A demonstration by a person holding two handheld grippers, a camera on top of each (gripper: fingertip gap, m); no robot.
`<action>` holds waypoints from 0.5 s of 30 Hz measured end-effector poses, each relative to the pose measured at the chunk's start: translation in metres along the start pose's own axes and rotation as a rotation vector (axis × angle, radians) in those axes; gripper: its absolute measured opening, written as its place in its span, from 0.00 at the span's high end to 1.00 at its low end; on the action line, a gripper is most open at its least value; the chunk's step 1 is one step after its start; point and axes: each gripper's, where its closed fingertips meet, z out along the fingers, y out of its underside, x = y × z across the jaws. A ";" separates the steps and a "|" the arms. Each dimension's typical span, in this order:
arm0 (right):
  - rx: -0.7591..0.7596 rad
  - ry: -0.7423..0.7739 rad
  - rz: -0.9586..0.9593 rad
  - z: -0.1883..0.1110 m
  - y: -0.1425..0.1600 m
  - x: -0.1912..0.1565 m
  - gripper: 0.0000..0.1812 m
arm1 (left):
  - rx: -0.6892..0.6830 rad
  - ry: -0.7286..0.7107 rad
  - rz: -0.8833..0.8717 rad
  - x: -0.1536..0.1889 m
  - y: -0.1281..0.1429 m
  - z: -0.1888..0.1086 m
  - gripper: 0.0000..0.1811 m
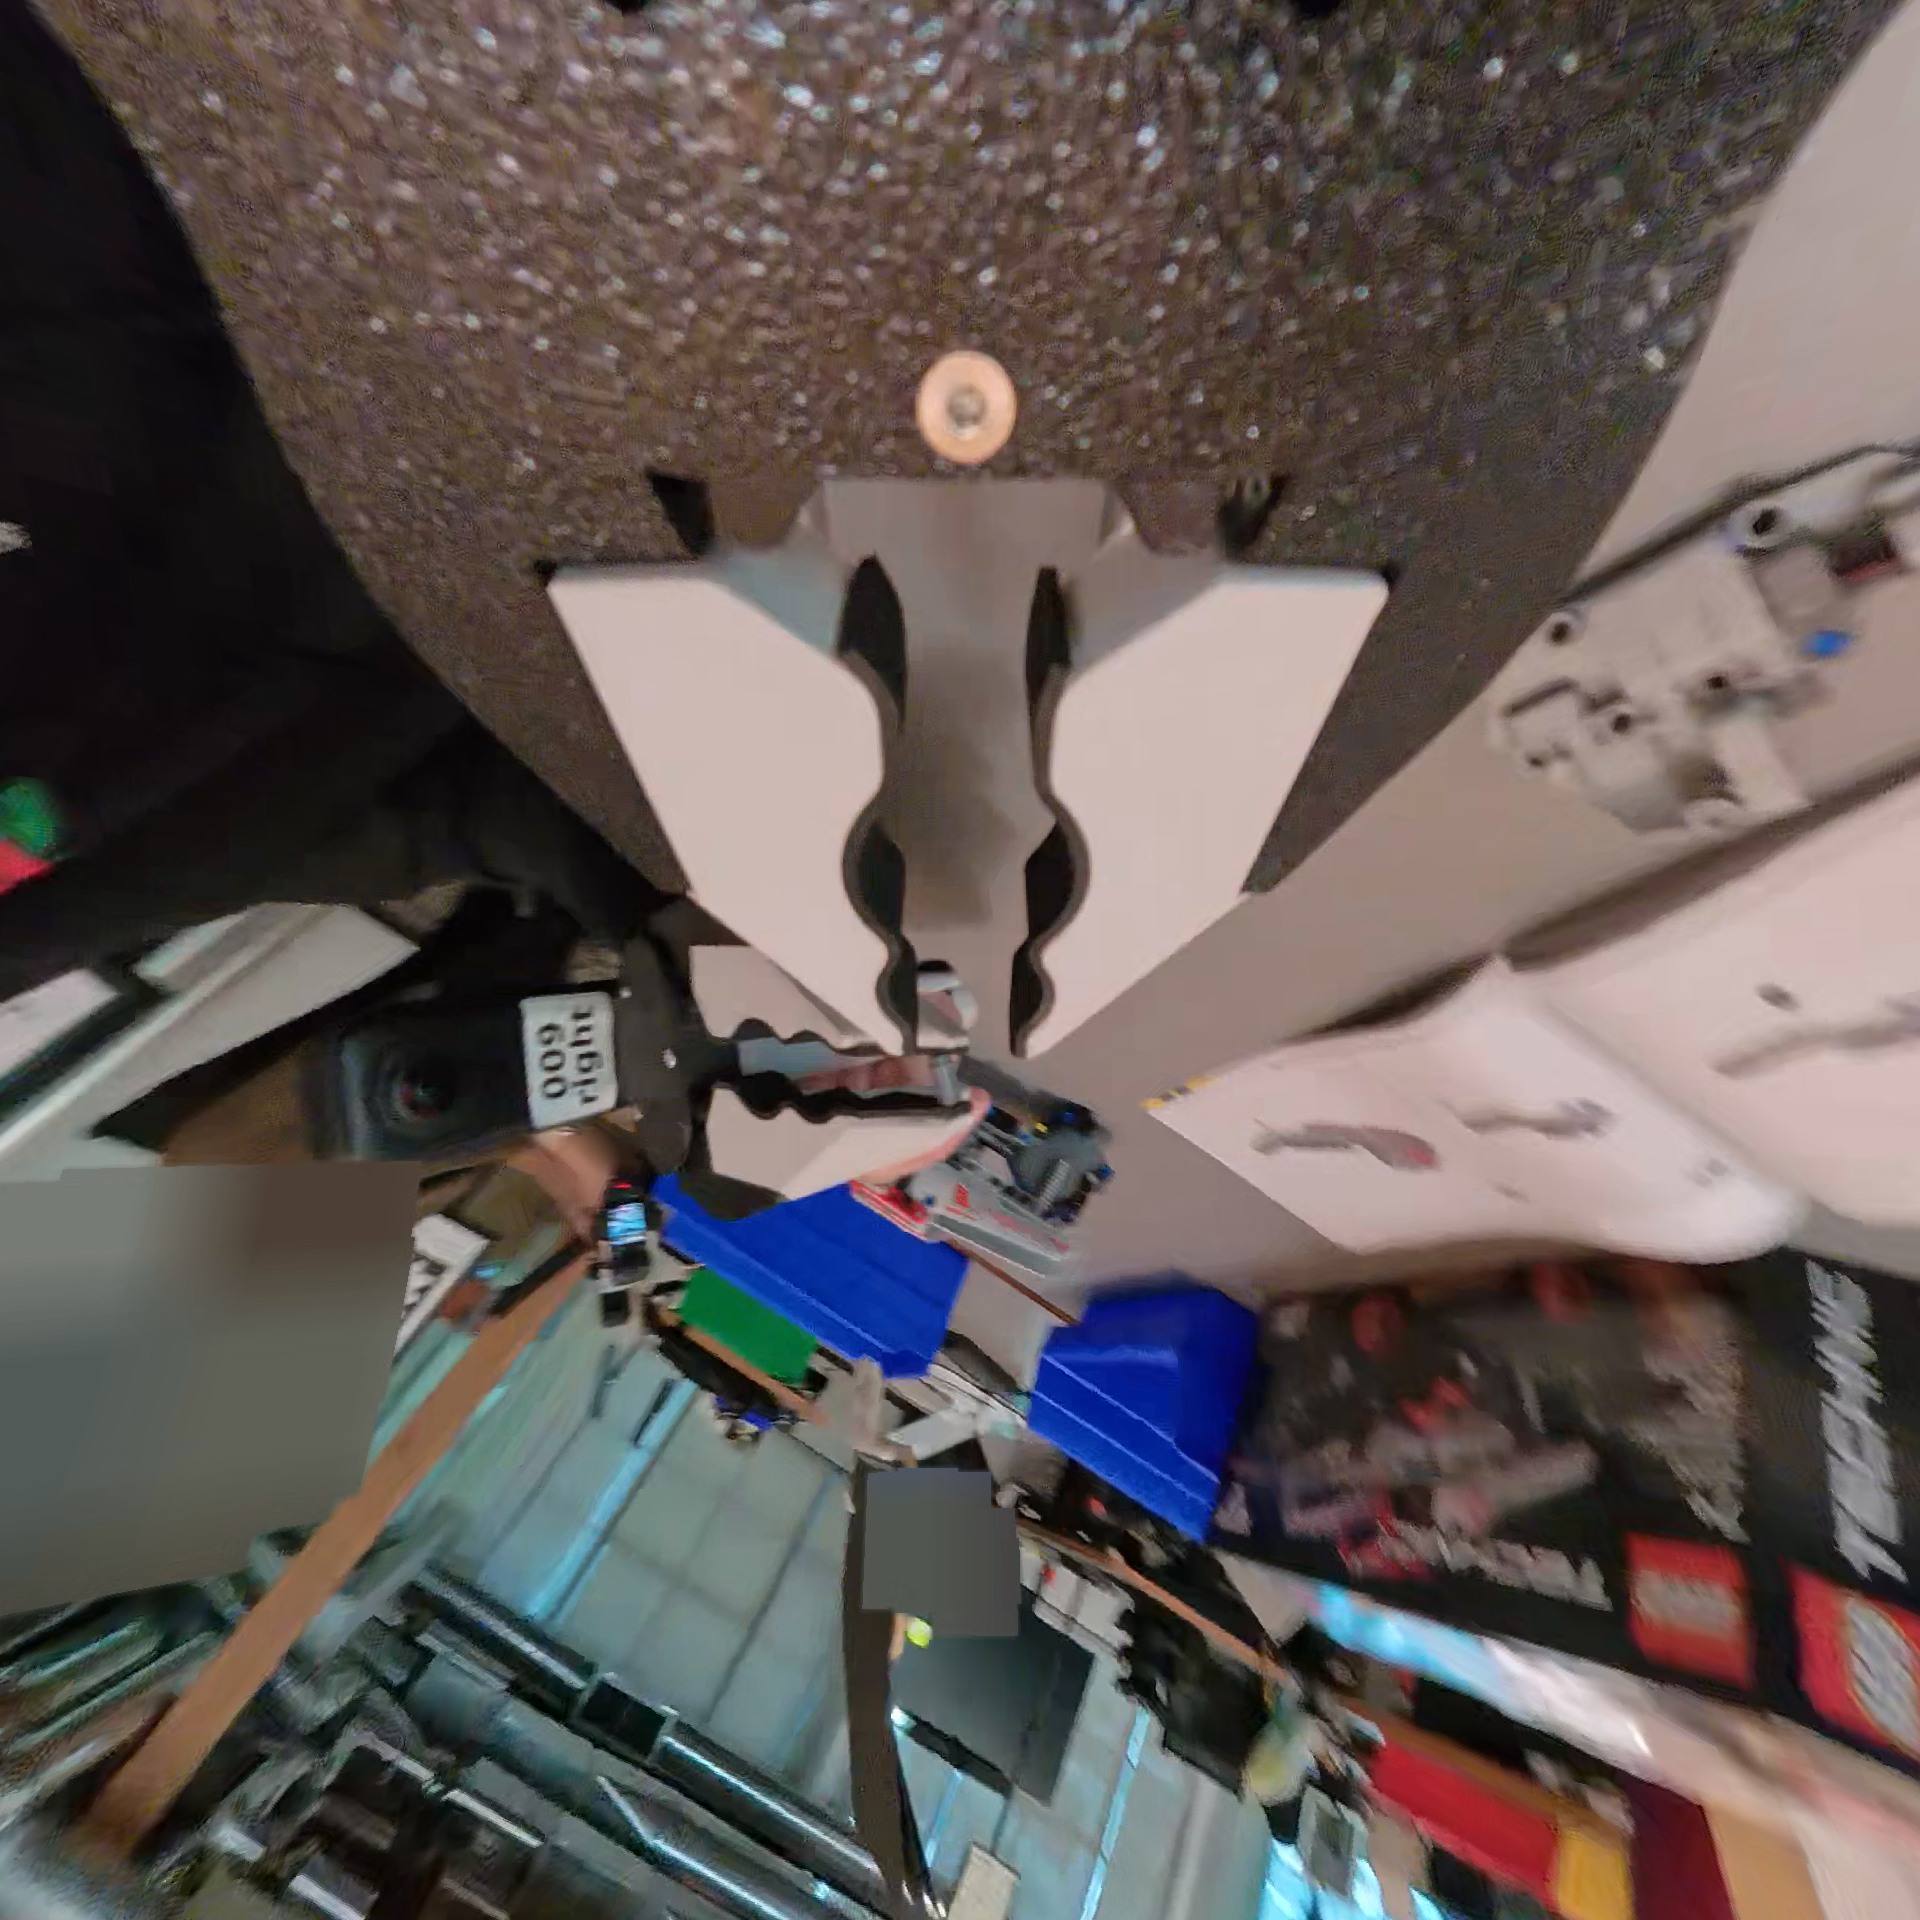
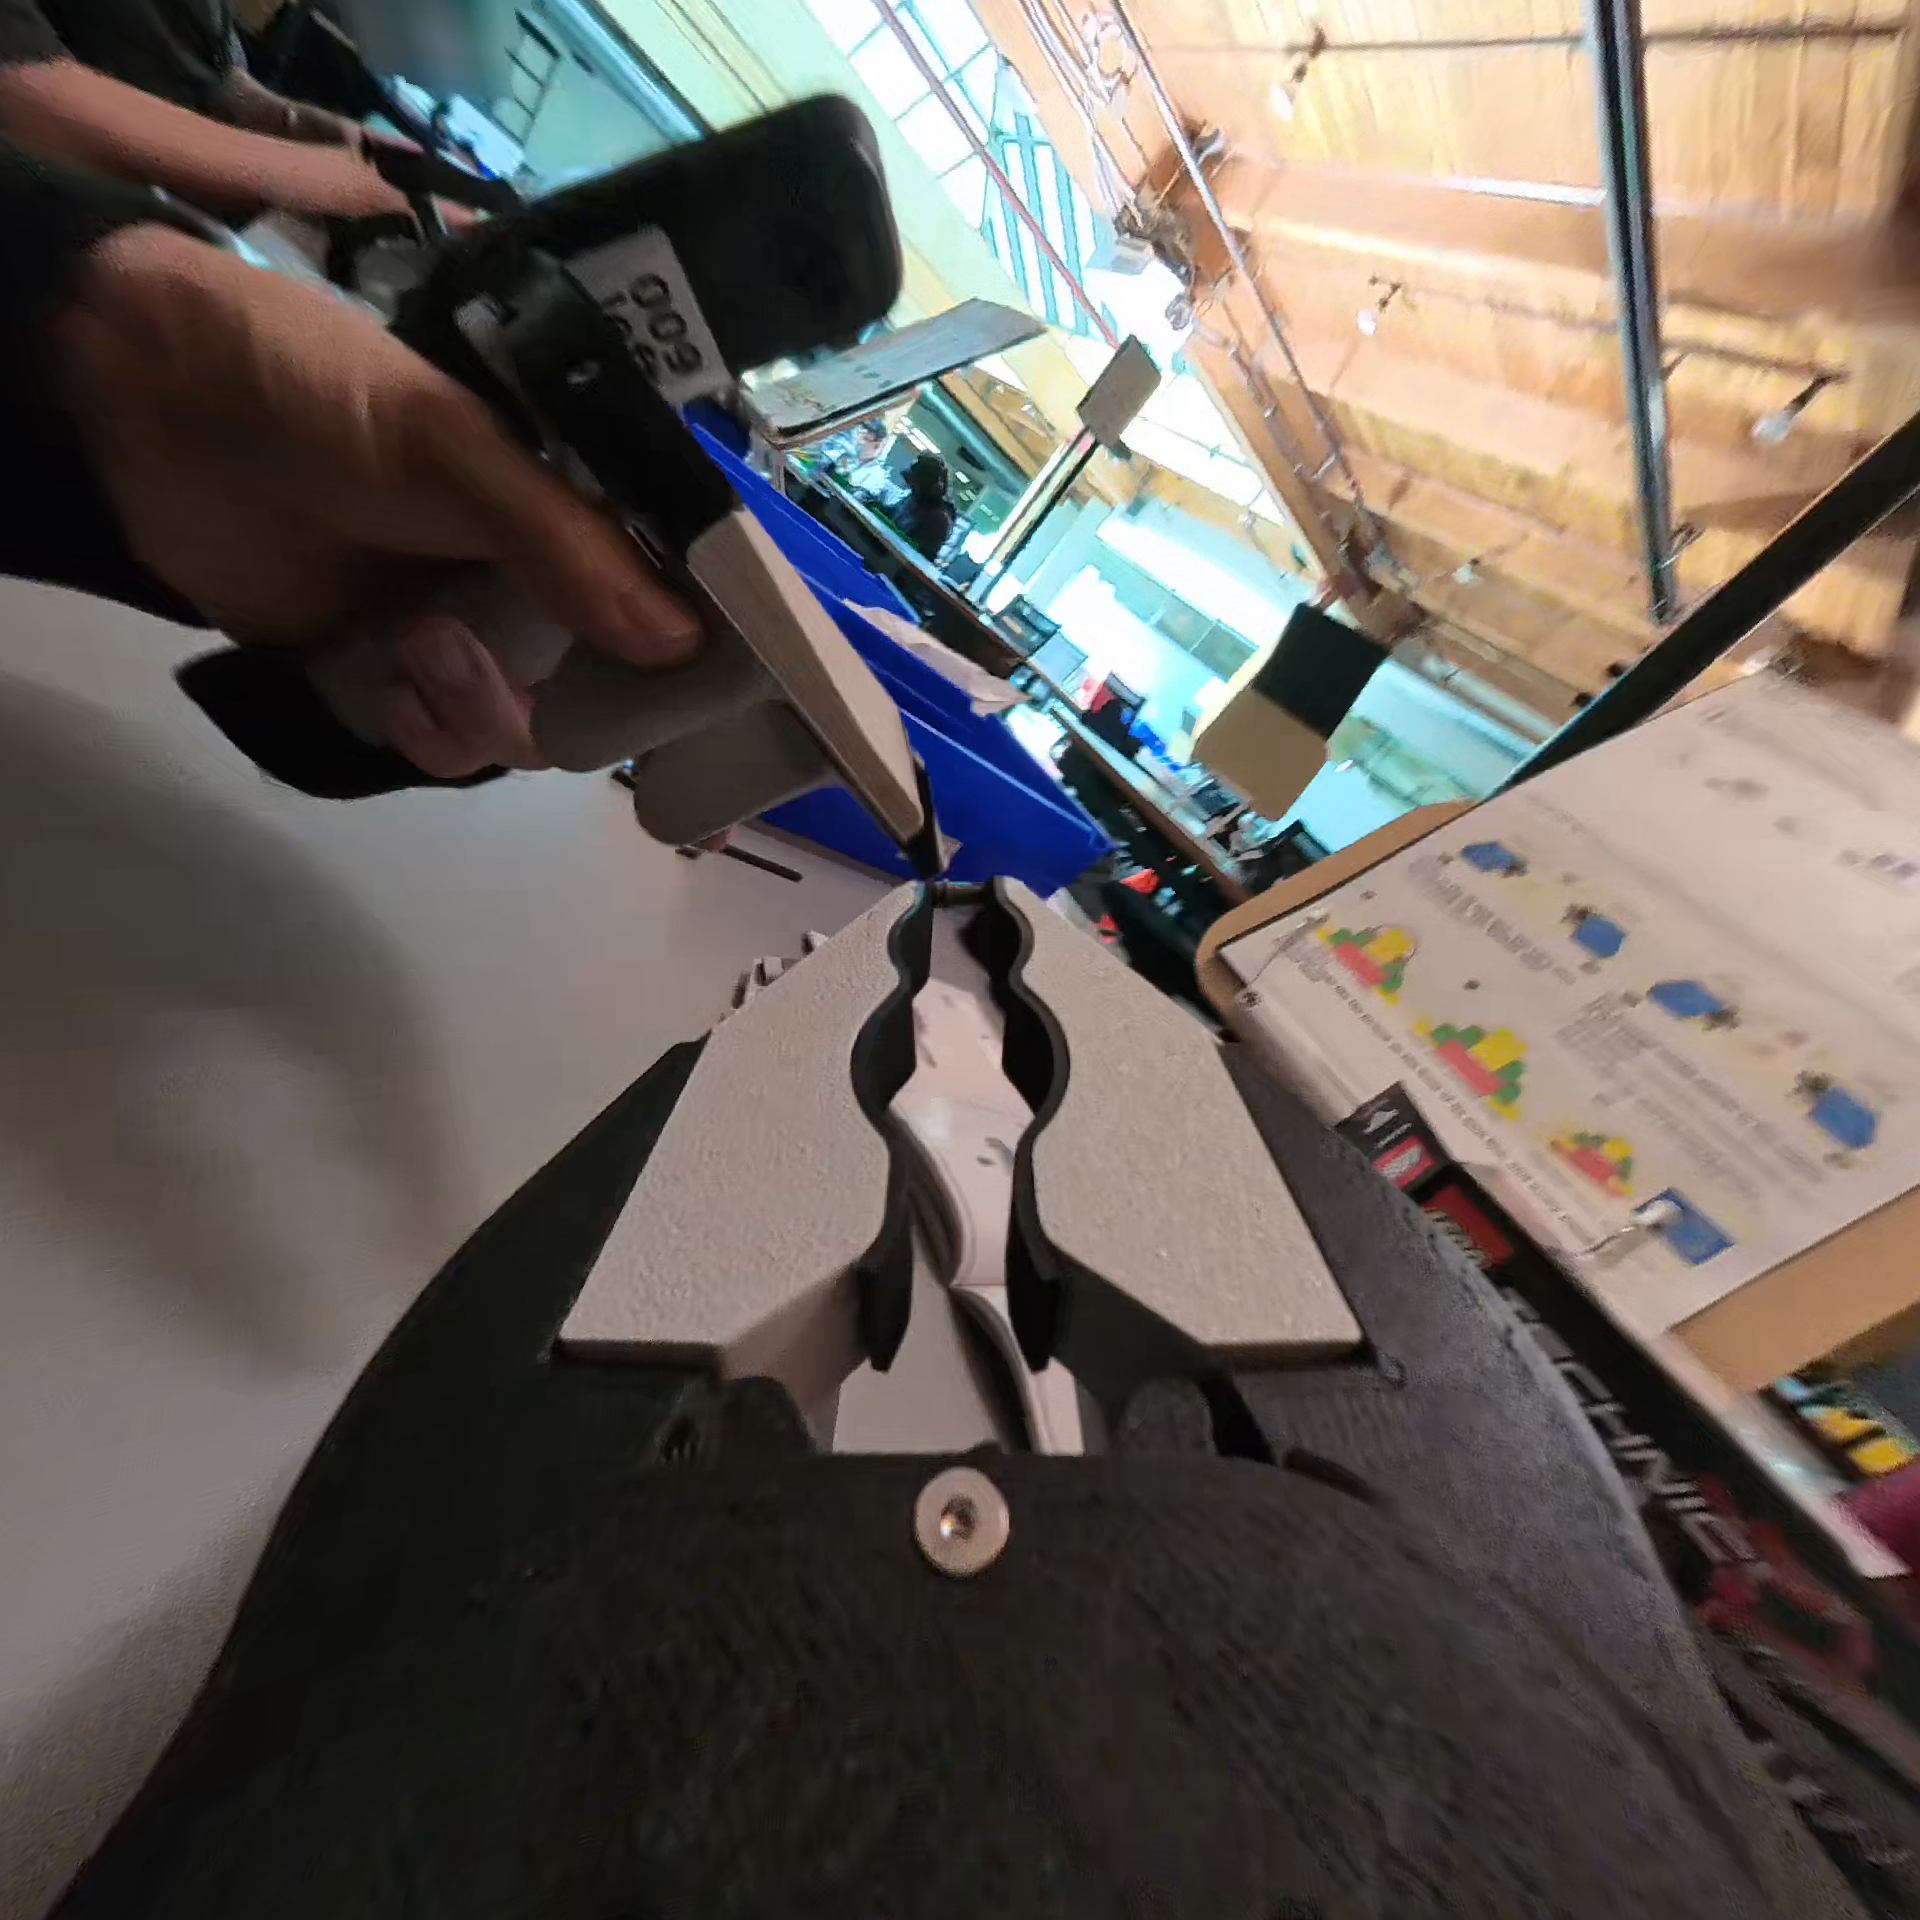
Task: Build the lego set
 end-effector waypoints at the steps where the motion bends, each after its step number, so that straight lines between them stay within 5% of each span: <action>1: -0.007 0.012 -0.038 0.000 0.000 -0.001 0.96 | -0.018 0.020 -0.054 0.000 0.004 0.001 0.92; 7: -0.024 -0.028 -0.158 0.003 0.000 -0.014 0.96 | -0.014 0.119 -0.199 0.004 0.008 0.000 0.97; 15: -0.045 -0.075 -0.158 0.007 0.004 -0.023 0.95 | -0.091 0.093 -0.144 -0.003 0.019 -0.002 0.99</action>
